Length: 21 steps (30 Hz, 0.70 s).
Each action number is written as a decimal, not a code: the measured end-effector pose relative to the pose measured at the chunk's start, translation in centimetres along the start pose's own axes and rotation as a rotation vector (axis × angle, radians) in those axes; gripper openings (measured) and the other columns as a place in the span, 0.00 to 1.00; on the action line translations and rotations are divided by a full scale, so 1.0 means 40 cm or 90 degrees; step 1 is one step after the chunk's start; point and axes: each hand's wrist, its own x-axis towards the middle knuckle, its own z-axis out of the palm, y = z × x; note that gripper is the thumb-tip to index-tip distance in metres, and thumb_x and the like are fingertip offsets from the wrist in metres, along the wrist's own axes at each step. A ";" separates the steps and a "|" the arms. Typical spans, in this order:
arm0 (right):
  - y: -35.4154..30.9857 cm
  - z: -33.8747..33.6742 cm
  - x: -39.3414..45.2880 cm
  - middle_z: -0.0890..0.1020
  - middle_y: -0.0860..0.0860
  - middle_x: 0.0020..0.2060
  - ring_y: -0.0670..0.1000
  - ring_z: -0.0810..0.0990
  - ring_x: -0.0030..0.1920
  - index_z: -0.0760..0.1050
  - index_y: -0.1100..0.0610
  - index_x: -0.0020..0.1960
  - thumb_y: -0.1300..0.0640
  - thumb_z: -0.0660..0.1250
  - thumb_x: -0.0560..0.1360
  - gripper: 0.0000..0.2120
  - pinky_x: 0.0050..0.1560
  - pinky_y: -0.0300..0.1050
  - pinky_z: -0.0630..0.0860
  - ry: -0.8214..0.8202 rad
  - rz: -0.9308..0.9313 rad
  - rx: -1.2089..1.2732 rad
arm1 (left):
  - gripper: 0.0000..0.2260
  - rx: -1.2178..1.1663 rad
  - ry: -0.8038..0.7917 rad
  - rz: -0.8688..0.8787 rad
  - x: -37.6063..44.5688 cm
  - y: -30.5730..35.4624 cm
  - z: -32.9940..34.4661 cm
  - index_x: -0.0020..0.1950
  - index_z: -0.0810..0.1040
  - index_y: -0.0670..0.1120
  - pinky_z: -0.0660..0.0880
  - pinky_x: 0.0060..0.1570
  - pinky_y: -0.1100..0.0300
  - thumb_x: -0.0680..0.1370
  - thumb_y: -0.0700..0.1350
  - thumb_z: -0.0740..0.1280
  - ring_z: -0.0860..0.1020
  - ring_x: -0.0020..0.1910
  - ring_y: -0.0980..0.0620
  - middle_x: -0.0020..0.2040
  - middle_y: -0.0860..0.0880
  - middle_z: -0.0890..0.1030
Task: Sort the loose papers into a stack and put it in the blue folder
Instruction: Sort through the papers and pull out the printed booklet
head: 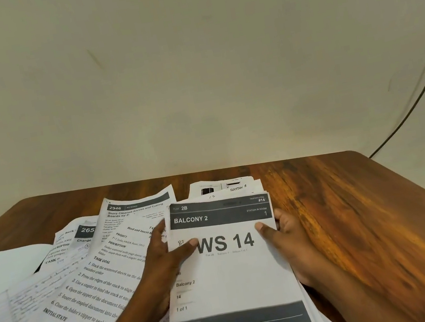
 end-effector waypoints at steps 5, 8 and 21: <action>-0.017 -0.013 0.000 0.88 0.55 0.56 0.58 0.88 0.55 0.79 0.57 0.62 0.64 0.65 0.83 0.10 0.58 0.60 0.83 0.000 0.011 0.056 | 0.12 0.086 -0.056 -0.024 -0.022 0.013 0.012 0.63 0.80 0.47 0.84 0.43 0.50 0.79 0.45 0.73 0.88 0.45 0.43 0.51 0.49 0.89; -0.026 -0.021 -0.006 0.88 0.52 0.56 0.54 0.88 0.55 0.79 0.55 0.62 0.62 0.67 0.83 0.09 0.58 0.56 0.84 -0.021 0.003 -0.004 | 0.12 0.075 -0.032 -0.024 -0.021 0.005 0.012 0.62 0.81 0.46 0.85 0.47 0.44 0.80 0.45 0.73 0.88 0.45 0.41 0.51 0.47 0.89; -0.017 0.017 -0.026 0.86 0.40 0.60 0.44 0.83 0.63 0.79 0.48 0.65 0.54 0.63 0.85 0.10 0.67 0.46 0.77 -0.093 0.014 -0.080 | 0.11 -0.023 0.026 -0.024 -0.010 -0.002 0.019 0.61 0.81 0.48 0.84 0.51 0.40 0.79 0.44 0.74 0.88 0.46 0.40 0.53 0.46 0.89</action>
